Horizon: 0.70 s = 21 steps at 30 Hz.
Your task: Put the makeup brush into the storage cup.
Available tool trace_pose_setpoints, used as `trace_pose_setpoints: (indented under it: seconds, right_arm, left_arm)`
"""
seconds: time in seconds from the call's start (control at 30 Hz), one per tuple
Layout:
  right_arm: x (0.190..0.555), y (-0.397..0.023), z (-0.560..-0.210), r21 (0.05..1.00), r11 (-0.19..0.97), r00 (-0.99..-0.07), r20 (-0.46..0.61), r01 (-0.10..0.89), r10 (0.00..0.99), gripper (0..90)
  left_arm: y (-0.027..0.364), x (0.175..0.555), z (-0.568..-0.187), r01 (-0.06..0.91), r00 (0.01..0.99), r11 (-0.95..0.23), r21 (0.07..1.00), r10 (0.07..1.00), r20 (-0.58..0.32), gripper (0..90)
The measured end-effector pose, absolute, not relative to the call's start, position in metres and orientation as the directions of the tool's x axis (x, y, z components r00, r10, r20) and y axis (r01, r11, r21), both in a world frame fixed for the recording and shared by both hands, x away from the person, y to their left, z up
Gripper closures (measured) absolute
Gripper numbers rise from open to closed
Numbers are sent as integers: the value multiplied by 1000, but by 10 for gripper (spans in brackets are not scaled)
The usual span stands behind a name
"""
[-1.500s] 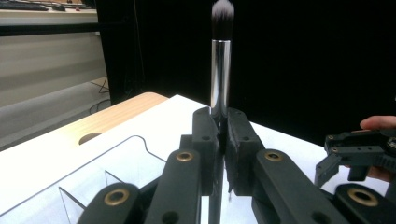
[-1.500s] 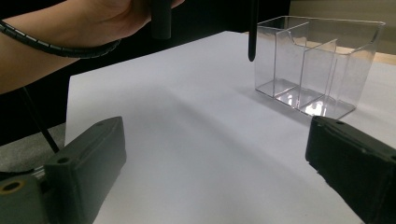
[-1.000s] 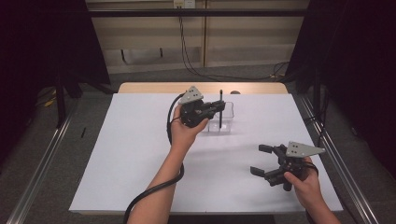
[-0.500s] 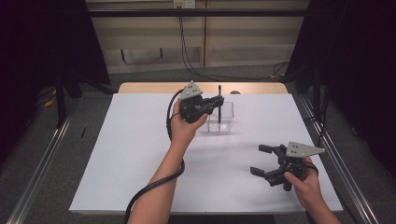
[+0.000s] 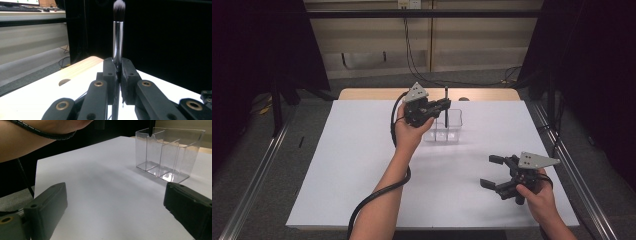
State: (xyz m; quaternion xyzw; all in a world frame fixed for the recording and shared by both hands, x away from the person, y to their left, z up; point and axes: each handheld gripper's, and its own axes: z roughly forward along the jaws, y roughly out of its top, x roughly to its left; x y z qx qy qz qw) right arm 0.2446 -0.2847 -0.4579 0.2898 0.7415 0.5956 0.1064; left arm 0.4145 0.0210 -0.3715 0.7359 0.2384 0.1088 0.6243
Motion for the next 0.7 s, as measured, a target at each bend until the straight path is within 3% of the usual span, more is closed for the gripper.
trace_pose_setpoints:
  seconds: [0.7]
  right_arm:
    - [244,-283,-458,946,128,-815,182,298,551,45]
  left_arm:
    - [22,427,-367,215,843,-100,972,521,-133,837]
